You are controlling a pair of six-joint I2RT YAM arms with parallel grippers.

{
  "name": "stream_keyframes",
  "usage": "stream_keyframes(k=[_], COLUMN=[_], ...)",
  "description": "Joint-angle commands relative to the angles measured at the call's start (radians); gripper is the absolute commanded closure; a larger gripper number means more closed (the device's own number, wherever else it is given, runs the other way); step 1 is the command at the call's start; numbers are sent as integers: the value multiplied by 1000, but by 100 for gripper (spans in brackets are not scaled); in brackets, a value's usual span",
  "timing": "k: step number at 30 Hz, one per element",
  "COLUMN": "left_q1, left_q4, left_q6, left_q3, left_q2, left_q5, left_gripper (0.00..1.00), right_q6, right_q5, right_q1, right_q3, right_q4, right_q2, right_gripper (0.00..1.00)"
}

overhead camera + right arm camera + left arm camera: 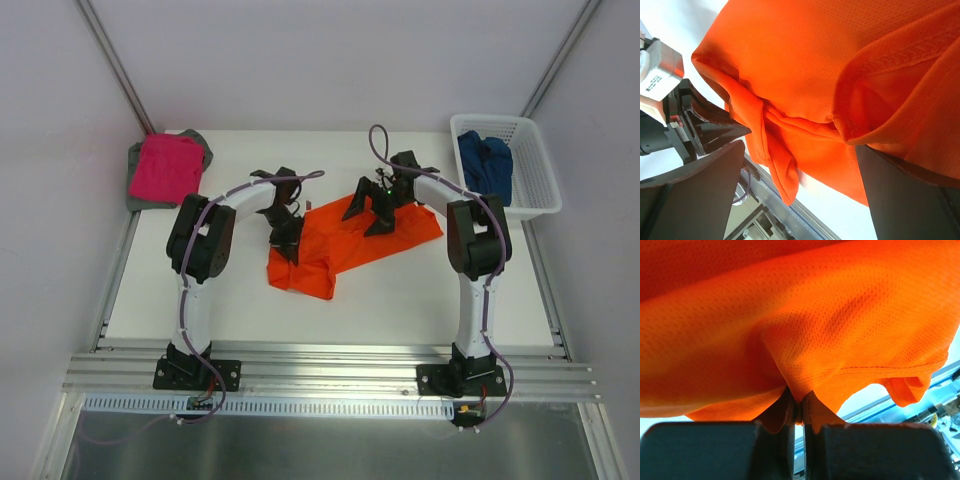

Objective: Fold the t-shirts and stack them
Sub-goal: Fold the tshirt

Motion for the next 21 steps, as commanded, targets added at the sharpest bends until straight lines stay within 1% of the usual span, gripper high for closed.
stream_keyframes(k=[1, 3, 6, 7, 10, 11, 12, 14, 21], left_q1=[6, 21, 75, 114, 173, 208, 222, 251, 271], left_q4=[4, -3, -22, -26, -43, -45, -49, -52, -49], left_q6=[19, 16, 30, 36, 53, 57, 68, 76, 76], left_q3=[33, 43, 69, 77, 101, 108, 114, 118, 155], left_q2=[7, -22, -71, -94, -122, -137, -142, -151, -148], left_q5=[-58, -62, -101, -110, -131, -145, -150, -157, -165], left_gripper=[100, 100, 100, 100, 100, 100, 100, 100, 100], right_q6=[7, 6, 6, 6, 6, 6, 0, 0, -16], right_q5=[16, 20, 34, 39, 53, 57, 59, 57, 66], right_q1=[-4, -4, -14, -15, -23, -24, -24, -24, -24], right_q3=[-18, -24, -37, -44, -54, -55, -58, -60, -63], right_q4=[-6, -7, -4, -10, -23, -29, -30, -32, -38], right_q2=[-54, -60, -64, -62, -59, -57, -54, -53, -54], right_gripper=[1, 1, 1, 1, 1, 1, 3, 4, 4])
